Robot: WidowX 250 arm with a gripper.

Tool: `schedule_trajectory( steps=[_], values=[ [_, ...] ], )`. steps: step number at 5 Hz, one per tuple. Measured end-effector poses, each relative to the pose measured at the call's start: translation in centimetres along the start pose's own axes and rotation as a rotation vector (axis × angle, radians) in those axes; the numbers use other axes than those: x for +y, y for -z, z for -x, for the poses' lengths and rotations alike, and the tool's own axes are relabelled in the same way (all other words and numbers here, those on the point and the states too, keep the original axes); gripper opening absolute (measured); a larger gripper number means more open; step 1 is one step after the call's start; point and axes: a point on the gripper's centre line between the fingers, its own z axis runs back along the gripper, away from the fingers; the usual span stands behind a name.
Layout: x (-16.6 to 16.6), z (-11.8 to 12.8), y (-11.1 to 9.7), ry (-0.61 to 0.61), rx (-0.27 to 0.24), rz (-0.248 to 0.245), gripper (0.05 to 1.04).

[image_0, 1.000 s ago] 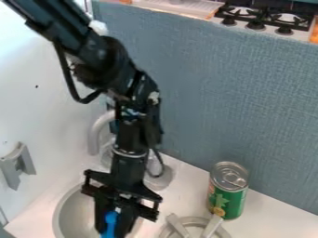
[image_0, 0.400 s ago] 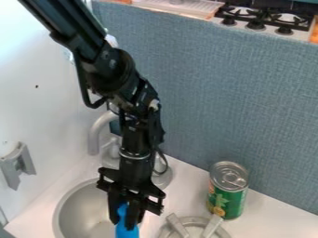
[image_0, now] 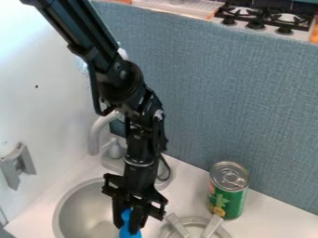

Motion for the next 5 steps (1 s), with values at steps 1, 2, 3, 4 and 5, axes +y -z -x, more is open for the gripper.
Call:
schedule_trajectory(
  steps=[1,2,3,4,5],
  values=[
    [0.1,0.0,0.0,0.008,-0.002,-0.006,0.413],
    [0.0,0.6,-0.1,0.006,0.033,-0.008,0.714],
    [-0.7,0.4,-1.4,0.02,0.024,-0.016,0.991],
    [-2.2,0.2,-4.2,0.065,-0.004,-0.047,1.005],
    [-5.9,-1.1,-9.2,0.161,-0.087,-0.146,1.001]
  ],
)
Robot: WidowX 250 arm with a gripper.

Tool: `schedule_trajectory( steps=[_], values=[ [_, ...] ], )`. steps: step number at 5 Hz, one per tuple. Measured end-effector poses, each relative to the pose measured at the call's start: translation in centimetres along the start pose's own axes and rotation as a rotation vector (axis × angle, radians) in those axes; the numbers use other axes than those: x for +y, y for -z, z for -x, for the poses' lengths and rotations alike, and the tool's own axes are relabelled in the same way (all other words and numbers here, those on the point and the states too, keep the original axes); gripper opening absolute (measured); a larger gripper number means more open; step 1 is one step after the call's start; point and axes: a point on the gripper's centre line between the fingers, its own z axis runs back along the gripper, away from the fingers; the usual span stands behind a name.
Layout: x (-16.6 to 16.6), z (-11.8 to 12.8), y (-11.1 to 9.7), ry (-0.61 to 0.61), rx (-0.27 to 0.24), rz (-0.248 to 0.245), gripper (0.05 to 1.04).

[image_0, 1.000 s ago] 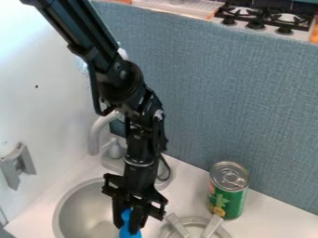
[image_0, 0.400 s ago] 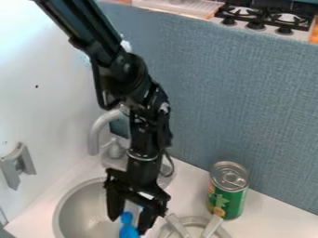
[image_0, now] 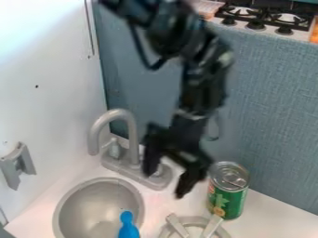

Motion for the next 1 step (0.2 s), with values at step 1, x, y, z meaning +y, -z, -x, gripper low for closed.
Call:
schedule_trajectory(
  steps=[1],
  values=[
    [-2.84,-1.51,-2.42,0.099,-0.091,-0.006,1.001]
  ],
)
